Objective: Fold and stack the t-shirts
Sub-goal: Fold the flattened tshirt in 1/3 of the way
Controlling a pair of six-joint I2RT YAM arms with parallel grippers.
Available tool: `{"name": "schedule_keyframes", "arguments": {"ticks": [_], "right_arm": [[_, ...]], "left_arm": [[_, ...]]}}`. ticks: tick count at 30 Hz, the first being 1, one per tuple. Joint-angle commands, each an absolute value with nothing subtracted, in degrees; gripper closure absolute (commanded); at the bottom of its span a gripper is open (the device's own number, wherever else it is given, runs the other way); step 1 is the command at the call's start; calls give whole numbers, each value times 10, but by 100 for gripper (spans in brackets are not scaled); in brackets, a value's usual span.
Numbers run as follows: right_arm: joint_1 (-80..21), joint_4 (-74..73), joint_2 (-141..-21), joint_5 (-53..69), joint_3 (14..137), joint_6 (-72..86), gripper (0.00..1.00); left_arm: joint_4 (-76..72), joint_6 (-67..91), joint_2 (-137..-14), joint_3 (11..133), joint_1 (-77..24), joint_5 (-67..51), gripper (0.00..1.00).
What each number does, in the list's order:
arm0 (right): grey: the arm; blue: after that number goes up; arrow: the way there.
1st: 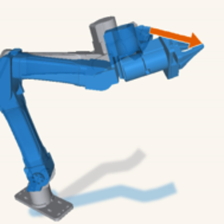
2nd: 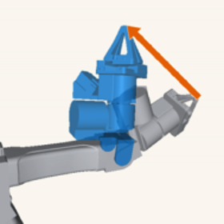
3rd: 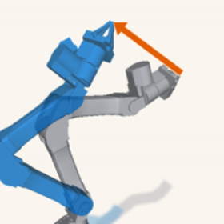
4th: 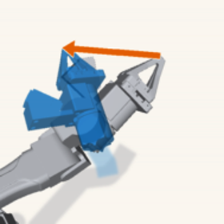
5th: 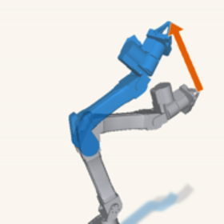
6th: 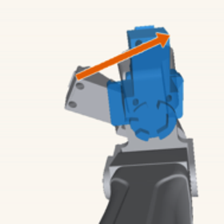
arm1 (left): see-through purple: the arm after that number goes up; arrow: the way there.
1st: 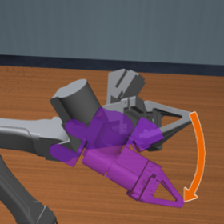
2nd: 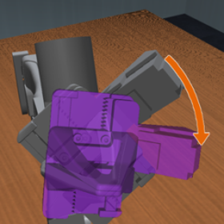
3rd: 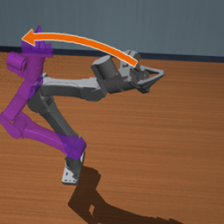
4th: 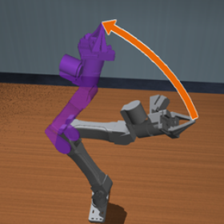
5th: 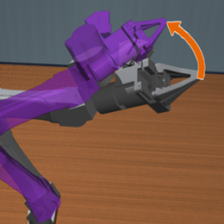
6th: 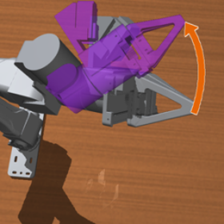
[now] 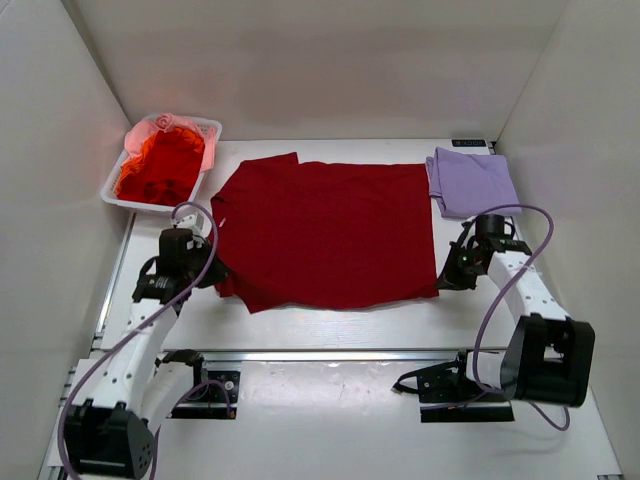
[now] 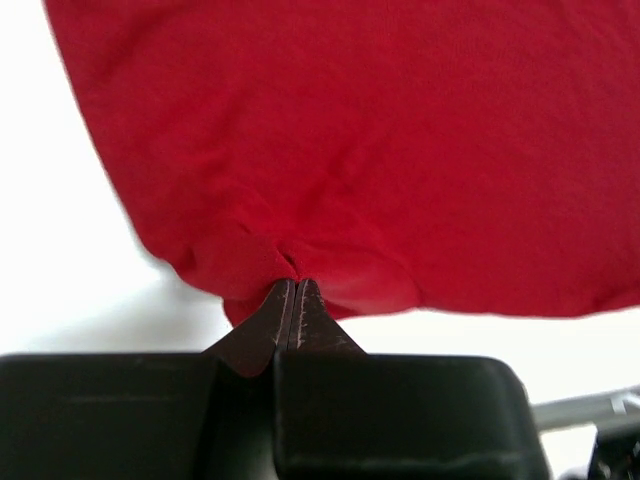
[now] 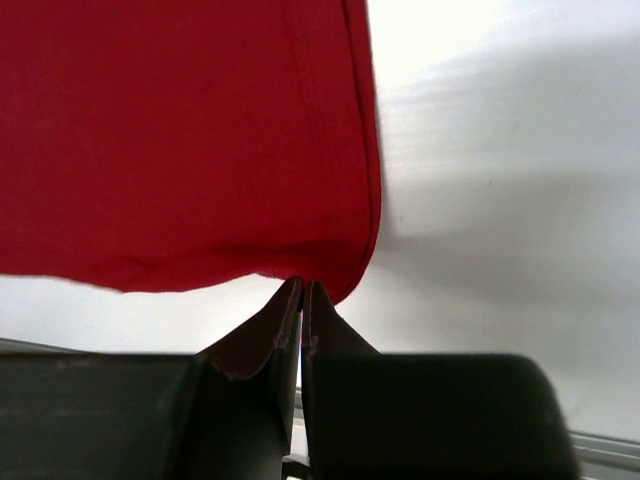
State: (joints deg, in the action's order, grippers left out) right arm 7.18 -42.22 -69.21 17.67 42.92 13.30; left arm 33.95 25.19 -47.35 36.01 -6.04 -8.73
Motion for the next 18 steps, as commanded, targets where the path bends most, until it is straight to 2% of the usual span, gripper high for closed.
{"name": "schedule_keyframes", "arguments": {"ticks": [1,7,18], "right_arm": [[76,-389,-727,169,482,119,100],[69,-371,-820,172,560,112,100],[66,-349,-989,167,708,96,100]], "left_arm": [[274,222,-516,402,-40,-75,100],[226,212,-608,467,-23,-82,100],[175,211,-850,617,-20,-88,100]]}}
